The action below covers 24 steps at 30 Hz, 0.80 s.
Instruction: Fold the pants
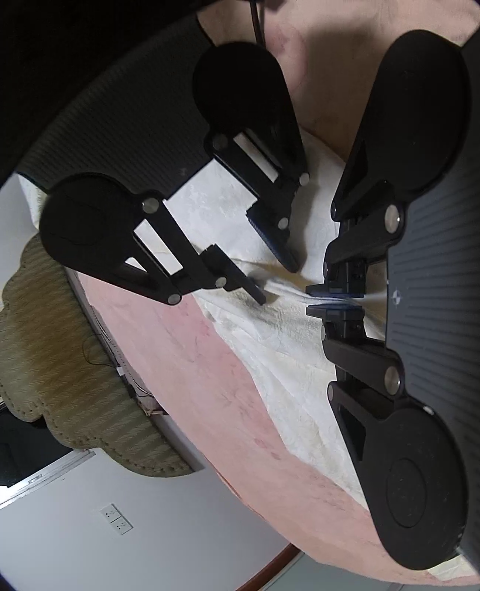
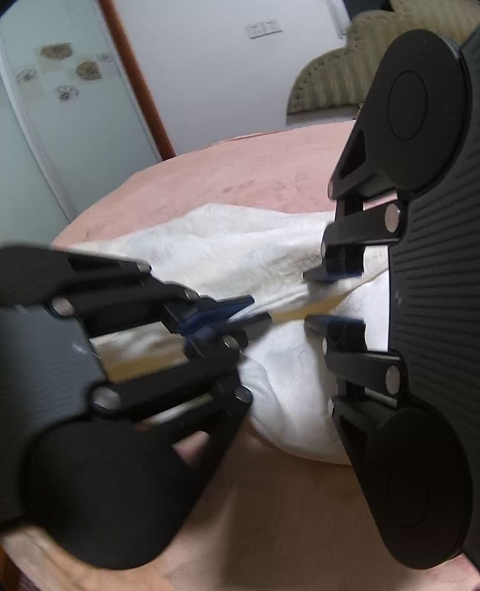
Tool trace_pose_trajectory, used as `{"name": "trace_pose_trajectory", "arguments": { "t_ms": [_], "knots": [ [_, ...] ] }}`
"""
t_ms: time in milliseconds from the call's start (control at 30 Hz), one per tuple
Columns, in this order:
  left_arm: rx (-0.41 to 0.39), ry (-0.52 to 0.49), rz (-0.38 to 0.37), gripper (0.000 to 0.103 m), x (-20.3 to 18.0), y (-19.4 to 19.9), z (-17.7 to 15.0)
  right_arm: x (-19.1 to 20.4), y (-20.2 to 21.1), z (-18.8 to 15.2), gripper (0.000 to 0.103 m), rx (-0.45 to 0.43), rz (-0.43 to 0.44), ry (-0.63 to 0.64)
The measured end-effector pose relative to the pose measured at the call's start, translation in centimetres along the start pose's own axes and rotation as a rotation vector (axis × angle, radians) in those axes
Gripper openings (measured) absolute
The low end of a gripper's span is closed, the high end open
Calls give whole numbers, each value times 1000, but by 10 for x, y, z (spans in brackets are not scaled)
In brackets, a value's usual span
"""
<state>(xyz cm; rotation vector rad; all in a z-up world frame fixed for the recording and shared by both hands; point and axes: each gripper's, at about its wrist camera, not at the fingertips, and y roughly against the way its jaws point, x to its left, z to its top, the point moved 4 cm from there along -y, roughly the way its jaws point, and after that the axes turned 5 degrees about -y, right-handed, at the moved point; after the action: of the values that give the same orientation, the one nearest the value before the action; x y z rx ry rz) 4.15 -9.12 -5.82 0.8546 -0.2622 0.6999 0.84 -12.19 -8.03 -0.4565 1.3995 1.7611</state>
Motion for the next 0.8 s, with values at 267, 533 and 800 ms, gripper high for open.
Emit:
{"name": "trace_pose_trajectory", "arguments": {
  "t_ms": [267,533,800],
  "knots": [
    [-25,53,-125,2,-5,22,-8,4,19,1,11,8,52,-82],
    [-23,36,-164,2,-10,27,-16,16,46,-4,10,10,120,-153],
    [0,3,-211,6,-5,20,-25,17,46,-6,10,-2,179,-264]
  ]
}}
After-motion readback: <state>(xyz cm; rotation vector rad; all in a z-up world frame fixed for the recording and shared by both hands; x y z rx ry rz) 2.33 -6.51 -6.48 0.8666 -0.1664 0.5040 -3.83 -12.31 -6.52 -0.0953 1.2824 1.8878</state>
